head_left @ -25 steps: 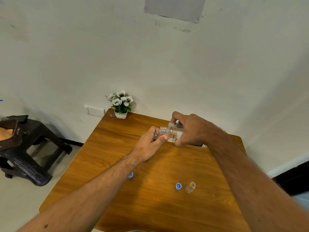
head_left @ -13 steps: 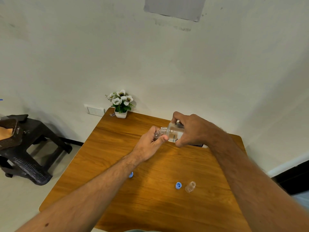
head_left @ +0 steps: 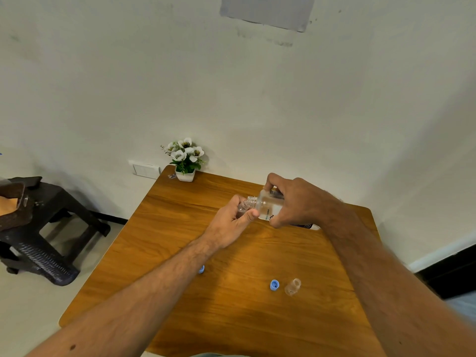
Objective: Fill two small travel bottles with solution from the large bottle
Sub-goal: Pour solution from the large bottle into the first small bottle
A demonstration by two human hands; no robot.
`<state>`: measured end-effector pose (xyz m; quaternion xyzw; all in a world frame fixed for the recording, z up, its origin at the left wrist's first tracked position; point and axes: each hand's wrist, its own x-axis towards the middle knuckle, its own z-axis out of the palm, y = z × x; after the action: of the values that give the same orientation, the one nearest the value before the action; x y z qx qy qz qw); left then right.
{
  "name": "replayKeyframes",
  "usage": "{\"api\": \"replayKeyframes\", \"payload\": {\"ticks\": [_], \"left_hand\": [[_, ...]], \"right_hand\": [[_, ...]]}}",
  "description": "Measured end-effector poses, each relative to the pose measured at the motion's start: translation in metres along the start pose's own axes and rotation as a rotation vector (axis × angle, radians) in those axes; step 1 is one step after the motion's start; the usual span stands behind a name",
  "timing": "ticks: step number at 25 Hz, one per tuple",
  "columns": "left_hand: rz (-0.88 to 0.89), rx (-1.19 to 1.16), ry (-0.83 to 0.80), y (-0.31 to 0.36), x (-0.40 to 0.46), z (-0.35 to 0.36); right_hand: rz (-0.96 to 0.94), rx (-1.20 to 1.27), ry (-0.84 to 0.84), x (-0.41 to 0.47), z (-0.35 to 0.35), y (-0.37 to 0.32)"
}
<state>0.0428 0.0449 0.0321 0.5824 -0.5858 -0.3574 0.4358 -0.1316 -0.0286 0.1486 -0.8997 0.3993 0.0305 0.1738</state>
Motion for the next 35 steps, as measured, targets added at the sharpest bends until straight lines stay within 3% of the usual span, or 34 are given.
{"api": "replayKeyframes", "payload": {"ticks": [10,18,29,35], "left_hand": [[-0.031,-0.077,-0.038,-0.002,-0.003,-0.001],[-0.074,-0.241,-0.058,-0.014,0.000,-0.002],[-0.085,-0.014,-0.001,-0.052,-0.018,0.007],[-0.228,0.156,0.114,-0.080,-0.032,0.002]], "right_hand": [[0.028,0.207,0.033,-0.005,0.018,0.007],[0.064,0.644,0.217,-0.007,0.058,0.015],[0.204,0.865,0.425,0.001,0.125,0.017],[0.240,0.874,0.471,0.008,0.152,0.011]]}}
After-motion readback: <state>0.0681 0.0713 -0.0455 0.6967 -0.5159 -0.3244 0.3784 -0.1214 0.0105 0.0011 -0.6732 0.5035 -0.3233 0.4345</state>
